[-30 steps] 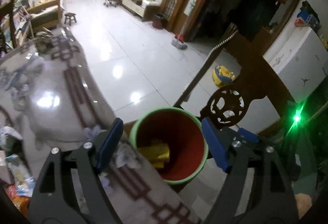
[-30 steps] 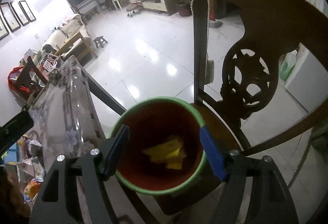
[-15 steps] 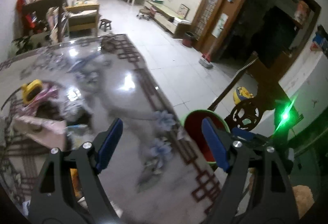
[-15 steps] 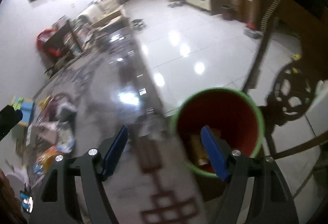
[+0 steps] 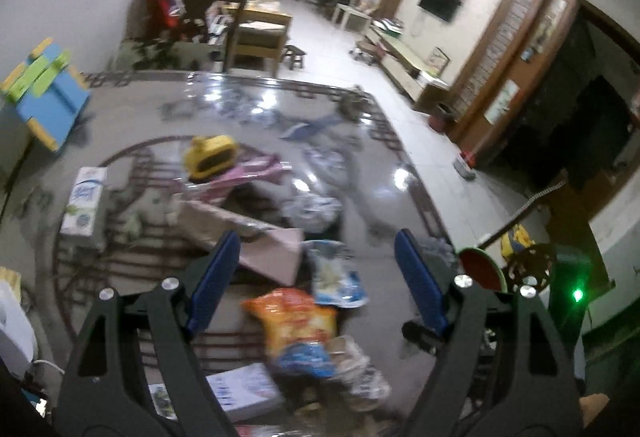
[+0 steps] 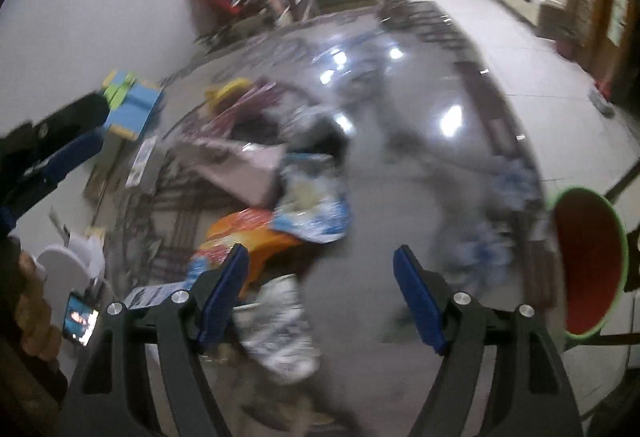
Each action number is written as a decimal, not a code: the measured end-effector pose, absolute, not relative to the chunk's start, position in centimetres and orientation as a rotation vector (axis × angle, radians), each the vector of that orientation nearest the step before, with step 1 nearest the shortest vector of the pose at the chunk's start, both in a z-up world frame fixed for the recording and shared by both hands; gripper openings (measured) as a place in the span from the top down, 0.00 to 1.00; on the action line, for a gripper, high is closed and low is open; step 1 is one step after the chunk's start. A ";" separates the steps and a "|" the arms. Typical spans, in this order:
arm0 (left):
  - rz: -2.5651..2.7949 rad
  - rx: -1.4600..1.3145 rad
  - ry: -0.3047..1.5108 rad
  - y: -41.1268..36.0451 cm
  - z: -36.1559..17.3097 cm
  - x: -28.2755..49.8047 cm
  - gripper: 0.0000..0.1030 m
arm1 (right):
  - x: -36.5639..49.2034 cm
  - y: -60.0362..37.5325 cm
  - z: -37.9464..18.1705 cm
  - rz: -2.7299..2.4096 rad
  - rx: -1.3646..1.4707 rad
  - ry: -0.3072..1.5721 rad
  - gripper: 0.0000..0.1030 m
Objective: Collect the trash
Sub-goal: 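Grasp the orange chip bag with the left gripper while the right grasps the blue-white bag, then carry both bags over the red bin and open both grippers, then grasp the white paper cup with the right gripper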
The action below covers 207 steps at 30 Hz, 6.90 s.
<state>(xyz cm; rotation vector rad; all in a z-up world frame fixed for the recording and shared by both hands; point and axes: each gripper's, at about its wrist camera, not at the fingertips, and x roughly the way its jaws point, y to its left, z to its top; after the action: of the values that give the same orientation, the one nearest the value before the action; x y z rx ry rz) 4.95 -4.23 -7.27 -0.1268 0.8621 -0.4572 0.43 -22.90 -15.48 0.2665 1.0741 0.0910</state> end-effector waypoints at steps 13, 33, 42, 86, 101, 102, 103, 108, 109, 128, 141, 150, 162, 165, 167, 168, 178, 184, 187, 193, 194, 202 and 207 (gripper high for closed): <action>-0.424 -0.126 0.960 1.3 -12.0 4.8 0.18 | 8.4 -21.3 -20.3 0.005 0.270 1.167 0.30; -0.537 -0.155 1.139 -2.4 -16.6 6.0 0.05 | 11.3 -21.6 -22.1 0.059 0.198 1.173 0.90; -0.577 -0.112 1.242 -7.1 -20.2 6.7 0.05 | 3.7 -26.0 -13.5 -0.032 0.255 0.951 0.90; -0.694 0.051 0.794 -19.2 -5.4 -1.3 0.51 | -10.4 -35.9 -7.1 -0.236 0.332 0.734 0.89; -0.848 0.133 0.854 -31.6 -8.2 -3.4 0.51 | -14.1 -45.3 -9.1 -0.374 0.409 0.760 0.89; -0.865 0.137 0.863 -32.5 -8.6 -3.5 0.51 | -14.3 -45.8 -9.4 -0.381 0.416 0.763 0.89; -0.880 0.144 0.873 -33.5 -9.0 -3.6 0.51 | -14.4 -46.4 -9.7 -0.390 0.424 0.770 0.89; -0.934 0.172 0.891 -37.5 -10.7 -3.2 0.51 | -14.5 -49.8 -12.1 -0.421 0.465 0.811 0.89; -0.947 0.182 0.895 -38.5 -11.0 -3.0 0.51 | -14.5 -50.4 -12.5 -0.431 0.472 0.816 0.89; -1.074 0.213 0.950 -46.7 -14.5 -1.5 0.30 | -13.2 -58.5 -16.9 -0.536 0.561 0.856 0.66; -1.067 0.152 0.930 -44.6 -13.1 -0.3 0.17 | -14.1 -59.4 -15.9 -0.608 0.571 0.831 0.57; -1.003 0.100 0.851 -37.7 -9.1 -0.3 0.17 | -14.2 -54.8 -12.9 -0.577 0.515 0.812 0.57; -0.798 0.151 0.784 -21.6 -6.4 -0.8 0.17 | -11.0 -42.4 -10.6 -0.403 0.413 0.841 0.56; -0.726 0.156 0.802 -17.0 -7.0 -0.4 0.17 | -9.9 -38.9 -10.8 -0.338 0.390 0.859 0.56; -0.681 0.145 0.812 -14.0 -7.3 0.0 0.17 | -9.0 -36.3 -11.1 -0.290 0.374 0.878 0.56; -0.657 0.138 0.816 -12.4 -7.5 0.2 0.17 | -8.6 -35.2 -11.4 -0.270 0.367 0.889 0.56; -0.514 0.069 0.868 -2.3 -9.3 1.7 0.17 | -6.0 -24.5 -16.1 -0.052 0.307 1.059 0.54; -0.512 0.064 0.889 -0.6 -10.3 2.1 0.17 | -5.5 -20.9 -18.2 0.029 0.291 1.122 0.54; -0.520 0.049 0.893 -0.6 -10.3 2.3 0.17 | -4.9 -20.1 -19.4 0.055 0.307 1.154 0.53; -0.525 0.042 0.887 -0.2 -10.3 2.8 0.17 | -3.4 -19.7 -21.7 0.060 0.308 1.209 0.53; -0.524 0.042 0.890 -0.3 -10.4 2.9 0.17 | -3.0 -19.8 -22.1 0.060 0.310 1.222 0.53; -0.506 -0.015 0.943 -0.1 -12.0 4.2 0.17 | -1.8 -20.0 -23.4 0.134 0.357 1.254 0.61; -0.483 -0.074 1.000 -0.2 -13.4 5.6 0.17 | -1.6 -20.1 -23.1 0.159 0.383 1.270 0.46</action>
<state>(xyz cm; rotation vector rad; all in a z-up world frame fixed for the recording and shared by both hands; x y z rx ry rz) 5.63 -0.22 -13.39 -0.0738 0.9999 -0.4829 -1.58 -20.12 -23.09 0.3829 1.2696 0.1590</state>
